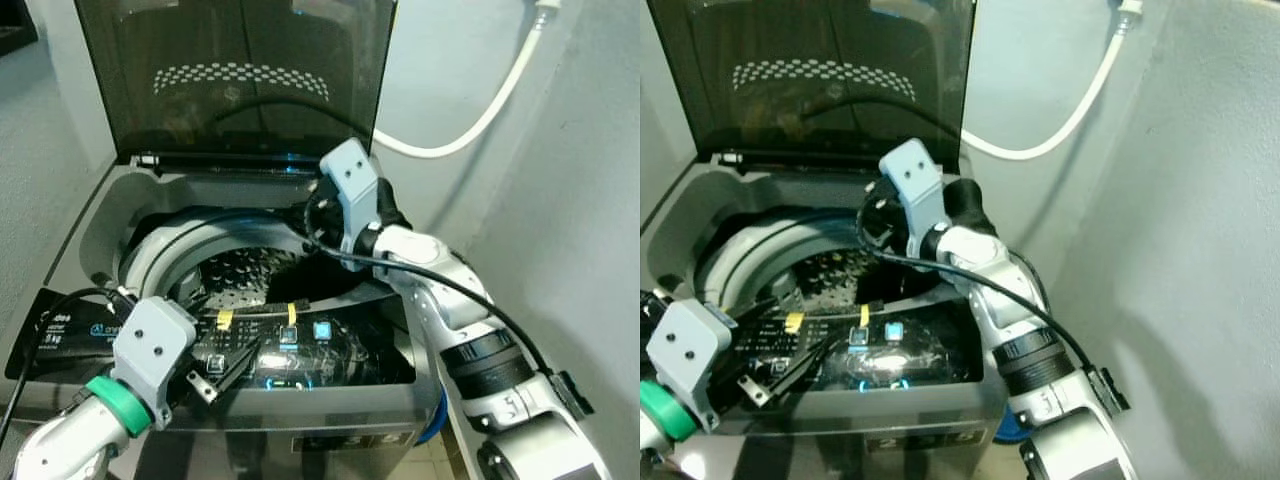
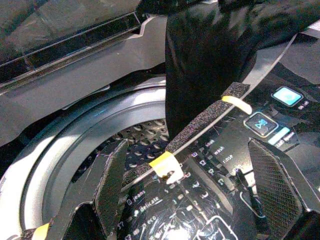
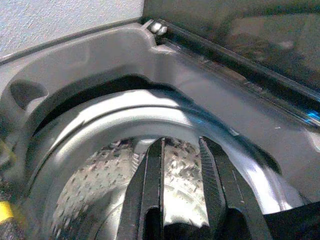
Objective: Clothes washing
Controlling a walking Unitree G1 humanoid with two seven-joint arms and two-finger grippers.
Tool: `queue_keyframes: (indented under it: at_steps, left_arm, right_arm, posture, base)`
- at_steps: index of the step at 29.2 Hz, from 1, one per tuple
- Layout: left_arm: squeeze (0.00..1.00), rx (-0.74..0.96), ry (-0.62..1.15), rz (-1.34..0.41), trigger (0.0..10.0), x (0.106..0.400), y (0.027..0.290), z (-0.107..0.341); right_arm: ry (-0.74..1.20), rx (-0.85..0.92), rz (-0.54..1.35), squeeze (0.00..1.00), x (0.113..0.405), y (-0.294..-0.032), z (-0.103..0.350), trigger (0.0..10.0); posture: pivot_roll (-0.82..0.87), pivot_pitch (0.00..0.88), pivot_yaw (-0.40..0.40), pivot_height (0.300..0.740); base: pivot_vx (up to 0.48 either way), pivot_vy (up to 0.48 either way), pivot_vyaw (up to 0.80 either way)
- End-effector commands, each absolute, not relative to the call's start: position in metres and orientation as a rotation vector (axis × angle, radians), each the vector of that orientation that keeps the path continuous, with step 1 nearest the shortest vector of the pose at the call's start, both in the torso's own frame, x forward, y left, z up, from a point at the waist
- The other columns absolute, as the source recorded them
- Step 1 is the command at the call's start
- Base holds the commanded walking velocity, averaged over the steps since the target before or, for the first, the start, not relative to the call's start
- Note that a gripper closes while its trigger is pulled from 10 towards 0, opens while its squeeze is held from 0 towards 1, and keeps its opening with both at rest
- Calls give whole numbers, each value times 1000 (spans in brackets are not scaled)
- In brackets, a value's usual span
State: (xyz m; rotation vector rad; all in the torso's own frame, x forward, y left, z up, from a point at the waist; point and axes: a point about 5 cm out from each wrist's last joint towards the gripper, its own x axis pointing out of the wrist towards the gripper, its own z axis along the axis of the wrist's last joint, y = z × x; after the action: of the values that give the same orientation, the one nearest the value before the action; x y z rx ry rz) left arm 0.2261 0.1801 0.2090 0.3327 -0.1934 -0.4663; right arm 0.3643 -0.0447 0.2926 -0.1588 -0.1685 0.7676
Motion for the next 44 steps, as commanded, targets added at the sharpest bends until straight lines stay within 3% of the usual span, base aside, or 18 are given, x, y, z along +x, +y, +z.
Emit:
queue_keyframes:
  at_steps: [1, 10, 13, 15, 16, 19, 33, 37, 38, 44]
  left_arm:
    - [0, 337, -178, -477, 10000, 226, 180, 206]
    - [0, 339, -178, -479, 10000, 227, 179, 207]
    - [0, 340, -178, -478, 10000, 227, 180, 207]
    - [0, 341, -176, -477, 10000, 227, 180, 206]
    - [0, 341, -176, -477, 10000, 227, 180, 206]
    - [0, 346, -174, -479, 10000, 227, 180, 206]
    - [0, 360, -169, -489, 10000, 228, 181, 207]
    - [0, 359, -169, -494, 10000, 228, 181, 207]
    - [0, 359, -169, -497, 10000, 228, 181, 208]
    - [0, 358, -172, -500, 10000, 228, 181, 209]
  right_arm:
    - [-304, -26, 667, 0, 369, -57, 325, 10000]
    - [-505, 234, 575, 0, 369, -84, 371, 10000]
    - [-516, 210, 513, 0, 373, -99, 378, 10000]
    - [-403, 22, 481, 0, 382, -105, 365, 10000]
    - [-403, 22, 481, 0, 382, -105, 365, 10000]
    - [-125, -193, 415, 0, 396, -121, 307, 10000]
    - [-26, -217, 183, 0, 388, -176, 261, 10000]
    - [-19, -205, 200, 0, 385, -179, 261, 10000]
    - [-24, -189, 244, 1000, 382, -177, 263, 10000]
    - [-76, -185, 510, 1000, 360, -164, 281, 10000]
  posture:
    - [130, 60, 24, 740]
    - [134, 68, 29, 740]
    - [135, 69, 29, 740]
    - [134, 69, 29, 740]
    - [134, 69, 29, 740]
    - [138, 71, 24, 740]
    - [140, 73, 45, 740]
    - [139, 74, 48, 740]
    - [139, 75, 51, 740]
    - [140, 80, 50, 740]
  base:
    - [0, 0, 0]
    - [0, 0, 0]
    - [0, 0, 0]
    - [0, 0, 0]
    - [0, 0, 0]
    - [0, 0, 0]
    - [0, 0, 0]
    - [0, 0, 0]
    - [0, 0, 0]
    - [0, 0, 0]
